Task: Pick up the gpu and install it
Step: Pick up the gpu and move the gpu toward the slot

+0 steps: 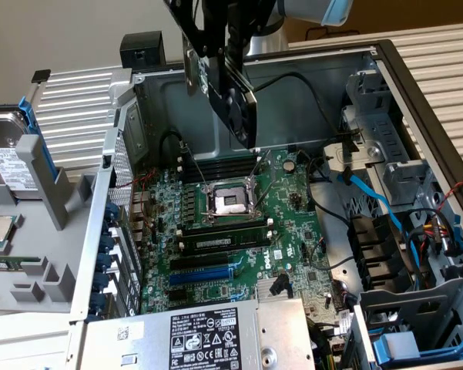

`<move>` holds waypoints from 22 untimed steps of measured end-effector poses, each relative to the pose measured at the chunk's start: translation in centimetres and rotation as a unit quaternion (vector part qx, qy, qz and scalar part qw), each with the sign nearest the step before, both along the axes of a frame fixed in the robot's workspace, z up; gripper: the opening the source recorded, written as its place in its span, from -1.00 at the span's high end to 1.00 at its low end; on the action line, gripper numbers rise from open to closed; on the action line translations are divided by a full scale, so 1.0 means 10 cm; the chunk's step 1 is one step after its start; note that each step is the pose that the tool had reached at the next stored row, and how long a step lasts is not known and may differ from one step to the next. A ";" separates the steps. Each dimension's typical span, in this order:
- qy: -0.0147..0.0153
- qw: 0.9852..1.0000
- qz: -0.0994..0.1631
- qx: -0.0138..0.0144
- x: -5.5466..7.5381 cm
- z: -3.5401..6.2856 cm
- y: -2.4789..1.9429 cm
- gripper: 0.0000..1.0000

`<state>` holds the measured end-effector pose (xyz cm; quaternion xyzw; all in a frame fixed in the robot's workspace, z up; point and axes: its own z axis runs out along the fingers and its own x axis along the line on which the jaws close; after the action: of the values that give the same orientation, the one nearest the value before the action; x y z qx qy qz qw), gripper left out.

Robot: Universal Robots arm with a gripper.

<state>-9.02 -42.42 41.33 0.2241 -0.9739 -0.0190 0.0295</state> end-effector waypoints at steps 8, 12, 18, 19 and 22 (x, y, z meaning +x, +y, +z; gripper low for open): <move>-0.013 0.998 0.066 0.000 0.00 -0.022 0.000 0.46; -0.022 0.995 0.096 0.000 0.00 -0.031 0.000 0.46; -0.037 0.990 0.134 -0.001 0.00 -0.039 0.000 0.46; -0.039 0.989 0.142 -0.001 0.00 -0.041 0.000 0.46; -0.044 0.985 0.165 -0.001 0.00 -0.047 0.000 0.46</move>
<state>-9.01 -42.42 40.86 0.3827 -0.9238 -0.0033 -0.0107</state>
